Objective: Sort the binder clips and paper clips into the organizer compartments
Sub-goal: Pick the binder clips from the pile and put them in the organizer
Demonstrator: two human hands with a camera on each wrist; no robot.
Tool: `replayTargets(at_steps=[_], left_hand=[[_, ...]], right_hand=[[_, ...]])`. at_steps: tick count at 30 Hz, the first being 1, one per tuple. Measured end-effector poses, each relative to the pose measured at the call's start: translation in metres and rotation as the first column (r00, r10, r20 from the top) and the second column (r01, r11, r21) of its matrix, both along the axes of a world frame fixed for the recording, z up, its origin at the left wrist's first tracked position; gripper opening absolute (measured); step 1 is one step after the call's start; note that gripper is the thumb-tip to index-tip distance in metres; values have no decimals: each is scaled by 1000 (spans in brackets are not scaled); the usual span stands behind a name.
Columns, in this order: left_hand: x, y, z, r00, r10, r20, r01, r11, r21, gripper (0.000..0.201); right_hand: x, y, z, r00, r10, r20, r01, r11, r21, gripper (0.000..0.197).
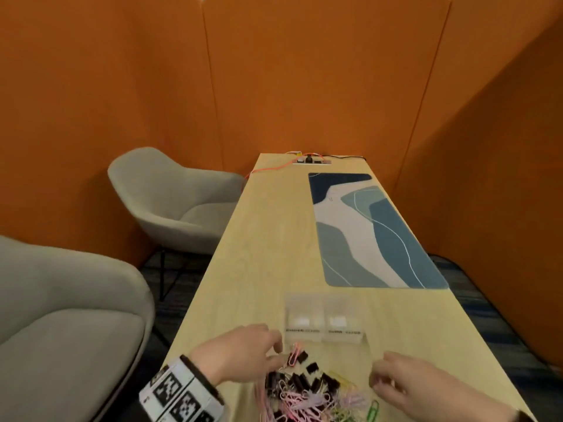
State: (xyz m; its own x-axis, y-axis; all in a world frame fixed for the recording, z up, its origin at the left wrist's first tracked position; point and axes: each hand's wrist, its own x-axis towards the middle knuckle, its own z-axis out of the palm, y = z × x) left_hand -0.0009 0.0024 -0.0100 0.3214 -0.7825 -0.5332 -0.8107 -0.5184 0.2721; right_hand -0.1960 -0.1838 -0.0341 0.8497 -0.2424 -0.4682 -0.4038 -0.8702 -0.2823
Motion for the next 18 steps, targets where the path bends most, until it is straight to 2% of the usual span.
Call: replayTargets(at_steps=[4, 6, 8, 11, 12, 14, 18], left_hand=[[-11, 2, -14, 988, -55, 142, 48, 998, 49, 41], [-15, 4, -21, 980, -59, 189, 61, 998, -2, 38], [-21, 5, -26, 981, -39, 188, 67, 987, -143, 33], [-33, 5, -34, 994, -14, 106, 55, 916, -397, 28], [-36, 4, -37, 997, -15, 72, 45, 897, -440, 26], [-42, 2, -44, 997, -42, 68, 67, 900, -431, 24], [-53, -4, -54, 980, -66, 187, 113, 960, -255, 37]], right_hand=[[6, 8, 5, 997, 21, 78, -19, 999, -26, 26], [9, 7, 5, 994, 1, 109, 2, 1000, -29, 26], [11, 8, 4, 992, -51, 112, 52, 999, -7, 25], [11, 9, -6, 985, -85, 151, 88, 996, -16, 26], [11, 12, -8, 978, -99, 182, 103, 995, -10, 28], [13, 22, -15, 964, -102, 247, 107, 994, -6, 31], [27, 48, -32, 957, -78, 278, 85, 996, -13, 43]])
